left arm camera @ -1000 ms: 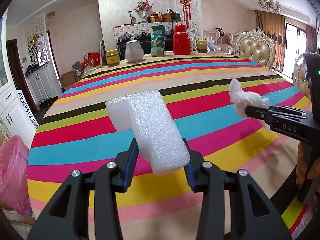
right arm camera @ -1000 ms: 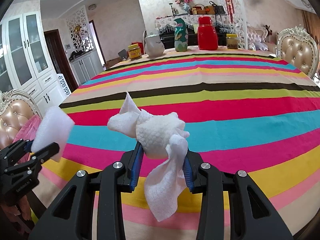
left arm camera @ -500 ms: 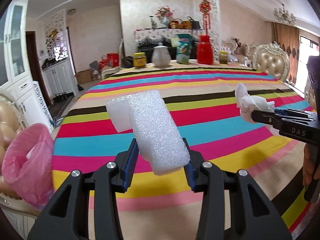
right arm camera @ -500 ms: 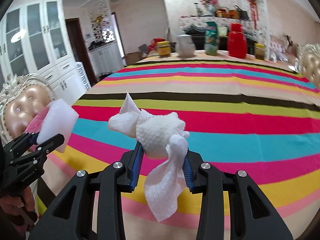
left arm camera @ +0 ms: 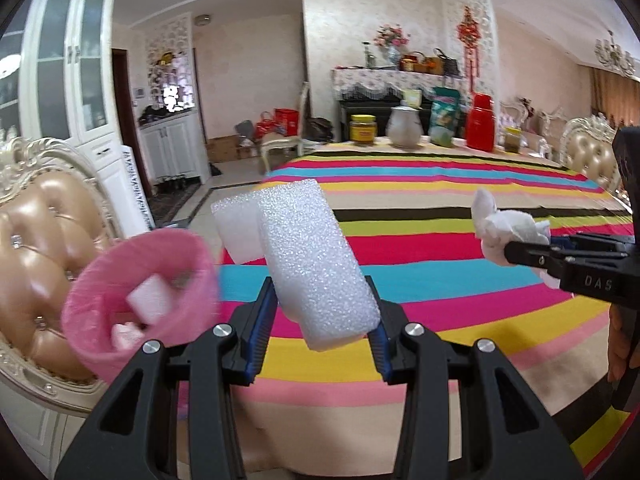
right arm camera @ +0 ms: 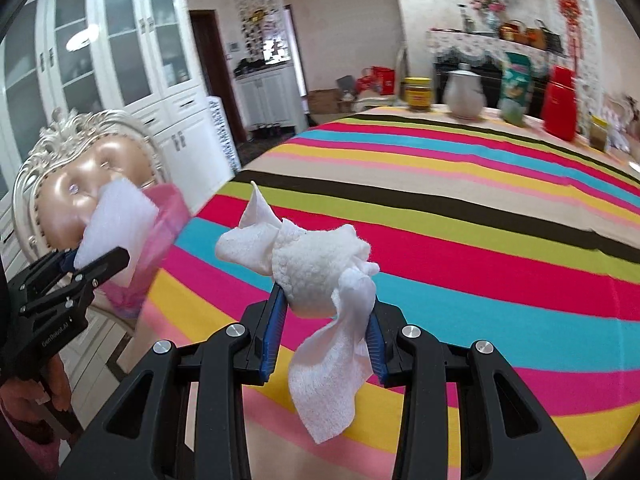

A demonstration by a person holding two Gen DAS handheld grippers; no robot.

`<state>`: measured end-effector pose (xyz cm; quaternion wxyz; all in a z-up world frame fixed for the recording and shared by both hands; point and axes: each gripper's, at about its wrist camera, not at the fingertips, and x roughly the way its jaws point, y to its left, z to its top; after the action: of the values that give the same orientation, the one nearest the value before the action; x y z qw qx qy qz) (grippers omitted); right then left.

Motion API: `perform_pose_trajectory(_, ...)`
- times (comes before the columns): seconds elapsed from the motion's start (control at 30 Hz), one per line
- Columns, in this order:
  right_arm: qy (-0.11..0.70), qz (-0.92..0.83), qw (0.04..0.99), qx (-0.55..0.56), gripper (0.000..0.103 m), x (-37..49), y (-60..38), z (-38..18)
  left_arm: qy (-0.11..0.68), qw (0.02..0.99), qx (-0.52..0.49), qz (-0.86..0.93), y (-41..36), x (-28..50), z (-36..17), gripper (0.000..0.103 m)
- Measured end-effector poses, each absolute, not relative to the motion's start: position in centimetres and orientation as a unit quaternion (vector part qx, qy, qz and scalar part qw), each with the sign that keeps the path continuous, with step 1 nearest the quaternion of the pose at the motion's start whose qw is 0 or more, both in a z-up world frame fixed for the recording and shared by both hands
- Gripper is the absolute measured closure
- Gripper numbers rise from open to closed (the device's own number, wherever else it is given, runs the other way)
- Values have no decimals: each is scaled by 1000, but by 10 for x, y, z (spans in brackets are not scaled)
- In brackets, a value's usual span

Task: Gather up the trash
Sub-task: 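Carry the foam block with the left gripper while the right carries the tissue to the pink bin, then open both grippers over the pink bin to drop the foam block and tissue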

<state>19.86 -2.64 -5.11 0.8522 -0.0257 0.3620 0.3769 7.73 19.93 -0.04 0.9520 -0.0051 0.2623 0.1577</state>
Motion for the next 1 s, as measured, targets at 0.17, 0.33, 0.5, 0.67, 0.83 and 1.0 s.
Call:
perform_pose_trajectory(0.17, 362, 412, 836, -28, 67, 193, 25, -48, 259, 947, -26, 188, 247, 56, 8, 62)
perform_pose_trajectory(0.33, 364, 441, 820, -41, 67, 187, 70, -45, 267, 938, -35, 220, 298, 48, 11, 62)
perform_pose_trajectory(0.5, 362, 457, 811, -53, 67, 184, 103, -42, 279, 925, -46, 253, 346, 46, 5, 62)
perform_pose_trajectory(0.67, 358, 469, 805, -65, 67, 183, 135, -36, 283, 919, -55, 270, 377, 50, 1, 62)
perform_pose_trajectory(0.83, 353, 479, 801, -67, 67, 186, 165, -30, 288, 917, -53, 272, 391, 54, -3, 61)
perform_pose_trajectory(1.0, 350, 494, 793, -73, 65, 186, 204, -27, 301, 902, -47, 306, 406, 48, -14, 29)
